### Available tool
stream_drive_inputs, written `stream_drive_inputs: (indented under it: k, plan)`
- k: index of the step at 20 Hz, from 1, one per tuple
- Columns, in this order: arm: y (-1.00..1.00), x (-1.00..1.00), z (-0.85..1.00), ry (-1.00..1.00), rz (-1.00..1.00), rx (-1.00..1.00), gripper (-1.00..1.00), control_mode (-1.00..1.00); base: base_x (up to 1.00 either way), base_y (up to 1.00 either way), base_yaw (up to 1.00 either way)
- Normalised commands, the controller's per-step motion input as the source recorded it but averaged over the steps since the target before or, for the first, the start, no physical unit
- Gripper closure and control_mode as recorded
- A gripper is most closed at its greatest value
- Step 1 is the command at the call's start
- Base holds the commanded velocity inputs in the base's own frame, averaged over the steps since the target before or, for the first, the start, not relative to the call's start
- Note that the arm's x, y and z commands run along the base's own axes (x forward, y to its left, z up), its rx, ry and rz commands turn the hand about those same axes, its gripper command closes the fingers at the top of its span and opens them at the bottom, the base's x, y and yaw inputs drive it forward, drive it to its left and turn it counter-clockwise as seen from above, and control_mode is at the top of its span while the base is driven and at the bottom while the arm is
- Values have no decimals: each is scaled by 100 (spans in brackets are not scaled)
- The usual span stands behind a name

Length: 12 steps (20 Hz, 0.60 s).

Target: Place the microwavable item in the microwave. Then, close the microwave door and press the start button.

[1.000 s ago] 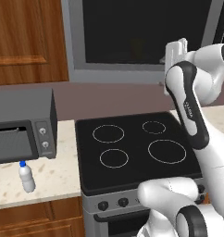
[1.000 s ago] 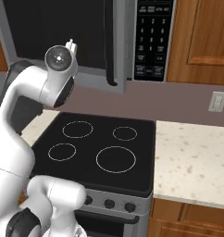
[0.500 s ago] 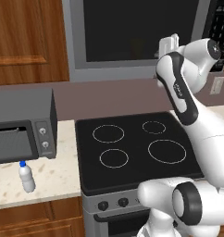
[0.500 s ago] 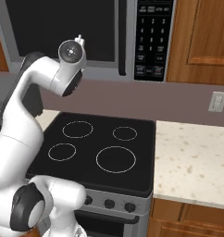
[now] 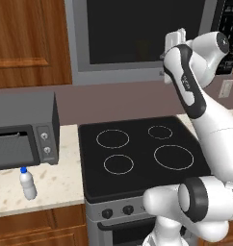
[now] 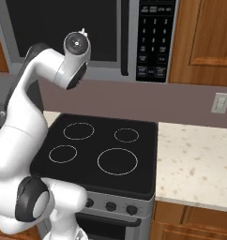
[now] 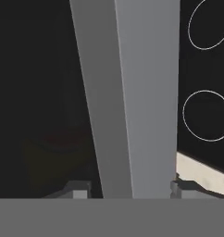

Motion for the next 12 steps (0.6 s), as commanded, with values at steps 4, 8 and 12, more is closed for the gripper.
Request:
stream_drive_inputs:
  k: [4, 8, 12]
  plan:
    - [-4, -32, -18, 0, 7, 0, -100, -100, 0, 0, 0]
    - [-61, -100, -3, -12, 4, 0, -100, -100, 0, 0, 0]
    - [-97, -91, 0, -13, 0, 2, -100, -100, 0, 0, 0]
